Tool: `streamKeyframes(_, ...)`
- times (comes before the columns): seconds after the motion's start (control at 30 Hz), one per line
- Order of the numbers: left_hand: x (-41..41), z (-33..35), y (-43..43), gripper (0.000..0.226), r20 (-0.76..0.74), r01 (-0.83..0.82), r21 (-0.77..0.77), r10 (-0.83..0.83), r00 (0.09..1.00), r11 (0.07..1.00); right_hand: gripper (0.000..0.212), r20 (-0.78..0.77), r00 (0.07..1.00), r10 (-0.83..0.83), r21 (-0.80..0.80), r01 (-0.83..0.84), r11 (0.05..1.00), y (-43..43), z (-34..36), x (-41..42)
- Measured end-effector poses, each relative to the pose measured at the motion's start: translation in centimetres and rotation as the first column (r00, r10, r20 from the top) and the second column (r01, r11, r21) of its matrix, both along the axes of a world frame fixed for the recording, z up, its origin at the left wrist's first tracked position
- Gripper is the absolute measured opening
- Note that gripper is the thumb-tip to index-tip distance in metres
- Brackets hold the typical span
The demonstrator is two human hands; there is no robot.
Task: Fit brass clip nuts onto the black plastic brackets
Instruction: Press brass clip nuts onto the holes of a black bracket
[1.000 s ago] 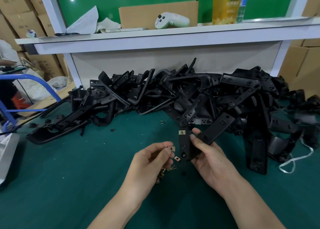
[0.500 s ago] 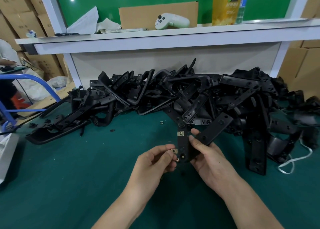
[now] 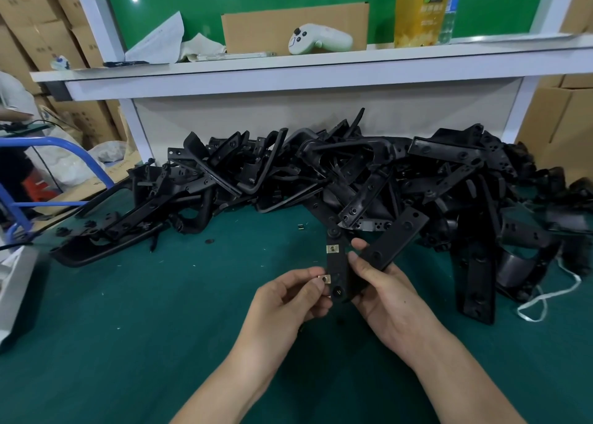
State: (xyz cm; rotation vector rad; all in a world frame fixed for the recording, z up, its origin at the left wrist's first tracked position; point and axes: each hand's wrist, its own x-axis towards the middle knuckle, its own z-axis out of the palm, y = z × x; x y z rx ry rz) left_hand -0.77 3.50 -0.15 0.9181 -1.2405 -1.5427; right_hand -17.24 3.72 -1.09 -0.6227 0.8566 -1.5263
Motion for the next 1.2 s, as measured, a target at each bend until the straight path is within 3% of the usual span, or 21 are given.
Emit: streamKeyframes(1.2, 0.78, -0.06, -0.11, 0.01, 0.1, -0.032, -0.017, 0.034, 0.994, 0.999, 0.032, -0.105, 0.992, -0.065, -0.08, 0.056, 0.995, -0.31, -0.54, 0.22)
